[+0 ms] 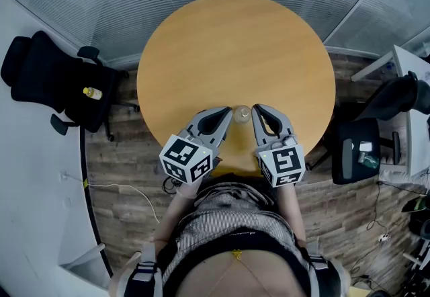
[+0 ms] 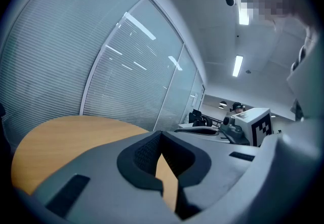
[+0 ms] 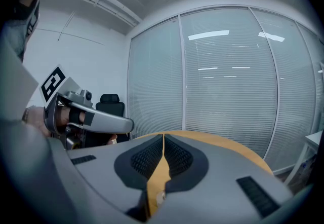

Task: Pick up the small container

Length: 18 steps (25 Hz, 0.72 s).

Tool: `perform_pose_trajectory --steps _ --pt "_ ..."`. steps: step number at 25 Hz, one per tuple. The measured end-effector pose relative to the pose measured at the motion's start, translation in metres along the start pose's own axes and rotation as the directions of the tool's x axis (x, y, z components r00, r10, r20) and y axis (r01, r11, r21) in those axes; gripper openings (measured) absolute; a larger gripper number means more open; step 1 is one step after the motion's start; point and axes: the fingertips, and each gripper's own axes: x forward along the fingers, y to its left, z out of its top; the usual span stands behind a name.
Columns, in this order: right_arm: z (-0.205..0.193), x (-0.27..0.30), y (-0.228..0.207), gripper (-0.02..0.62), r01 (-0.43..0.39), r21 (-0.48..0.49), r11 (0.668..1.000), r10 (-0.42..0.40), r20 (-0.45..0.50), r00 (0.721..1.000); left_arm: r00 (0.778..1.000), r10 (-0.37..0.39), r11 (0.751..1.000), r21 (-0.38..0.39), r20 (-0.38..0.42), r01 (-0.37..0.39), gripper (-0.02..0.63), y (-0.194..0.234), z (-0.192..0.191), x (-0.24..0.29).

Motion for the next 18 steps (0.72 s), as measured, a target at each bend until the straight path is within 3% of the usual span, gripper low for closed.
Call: perform_pose_trajectory --steps 18 --pt "-0.0061 0.007 0.0028 0.021 -0.004 -0.029 1.0 0.005 0.011 1.0 1.0 -0.007 1.0 -0.017 -0.017 0.007 0.005 0.0033 -0.0065 -0.0007"
